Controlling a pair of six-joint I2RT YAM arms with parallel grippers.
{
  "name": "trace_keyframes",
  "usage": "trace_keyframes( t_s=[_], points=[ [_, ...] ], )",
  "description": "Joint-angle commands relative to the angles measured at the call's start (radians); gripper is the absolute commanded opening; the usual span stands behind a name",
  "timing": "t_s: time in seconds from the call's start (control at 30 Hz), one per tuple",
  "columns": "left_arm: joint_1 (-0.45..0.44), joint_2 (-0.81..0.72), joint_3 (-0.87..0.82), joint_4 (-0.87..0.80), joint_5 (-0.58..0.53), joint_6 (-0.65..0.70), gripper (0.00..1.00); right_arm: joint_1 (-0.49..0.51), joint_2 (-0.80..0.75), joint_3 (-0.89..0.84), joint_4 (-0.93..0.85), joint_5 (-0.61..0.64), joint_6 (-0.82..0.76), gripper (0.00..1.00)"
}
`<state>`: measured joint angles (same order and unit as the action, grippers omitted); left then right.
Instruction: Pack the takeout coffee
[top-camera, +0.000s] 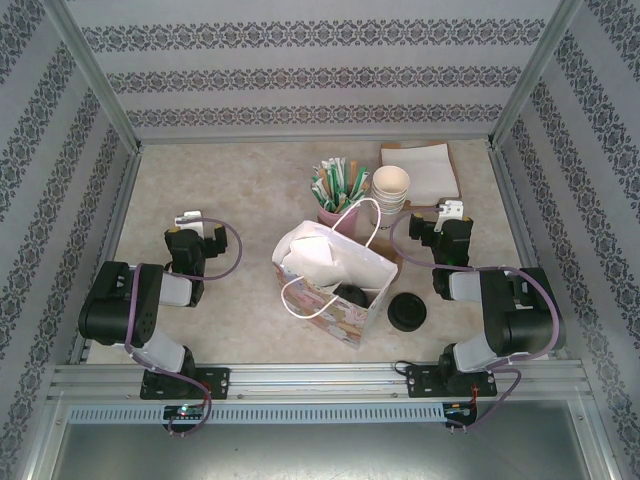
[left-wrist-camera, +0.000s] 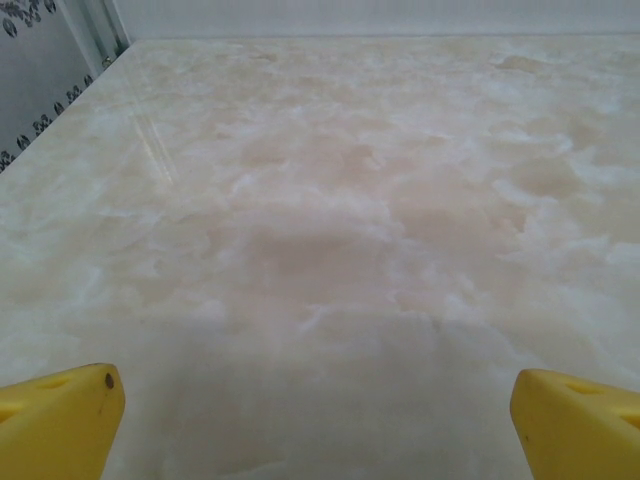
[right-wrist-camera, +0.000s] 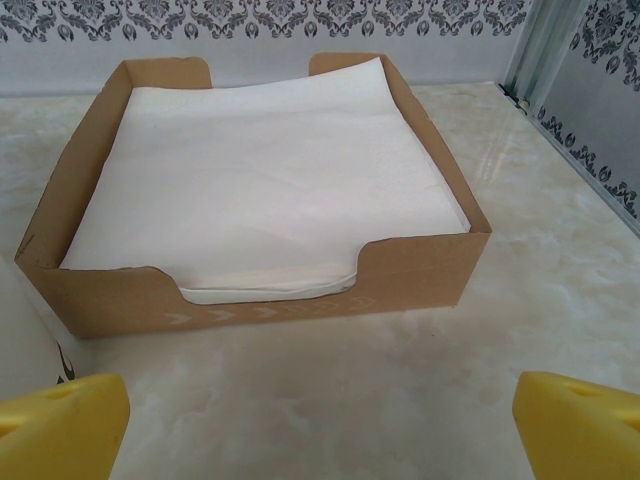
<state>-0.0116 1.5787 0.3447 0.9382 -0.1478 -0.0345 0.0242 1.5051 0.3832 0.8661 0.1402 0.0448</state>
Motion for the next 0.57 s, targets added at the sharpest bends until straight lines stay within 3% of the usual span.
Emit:
trace_keyframes(
  t_s=[0.0, 0.53],
  points=[
    [0.007, 0.006, 0.017, 0.043, 0.013, -0.009, 1.0, 0.008, 0.004, -0.007, 0.039, -0.014, -0.007, 0.98],
    [0.007, 0.007, 0.017, 0.047, 0.028, -0.001, 1.0, -0.001, 0.005, -0.006, 0.037, -0.029, 0.0, 0.98]
  ],
)
